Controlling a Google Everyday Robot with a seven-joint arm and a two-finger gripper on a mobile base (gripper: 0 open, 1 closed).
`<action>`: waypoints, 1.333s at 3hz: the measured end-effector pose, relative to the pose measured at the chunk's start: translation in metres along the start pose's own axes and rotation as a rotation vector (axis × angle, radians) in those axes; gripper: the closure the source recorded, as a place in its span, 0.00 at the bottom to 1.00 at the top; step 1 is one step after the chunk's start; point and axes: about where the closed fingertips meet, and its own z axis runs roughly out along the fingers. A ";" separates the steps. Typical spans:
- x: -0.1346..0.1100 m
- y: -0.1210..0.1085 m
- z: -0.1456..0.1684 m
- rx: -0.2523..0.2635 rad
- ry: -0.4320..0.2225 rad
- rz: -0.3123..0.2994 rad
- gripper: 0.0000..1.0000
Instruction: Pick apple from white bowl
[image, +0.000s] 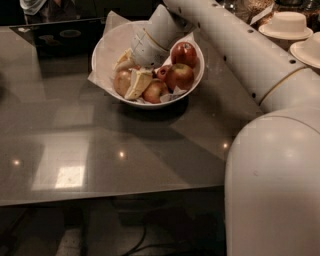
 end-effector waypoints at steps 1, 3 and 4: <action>-0.008 0.000 -0.009 0.037 -0.064 -0.026 1.00; -0.044 0.017 -0.075 0.179 -0.144 -0.106 1.00; -0.055 0.029 -0.106 0.242 -0.136 -0.121 1.00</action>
Offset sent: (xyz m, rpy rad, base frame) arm -0.0366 -0.0308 0.0958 0.2792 -0.1275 0.0404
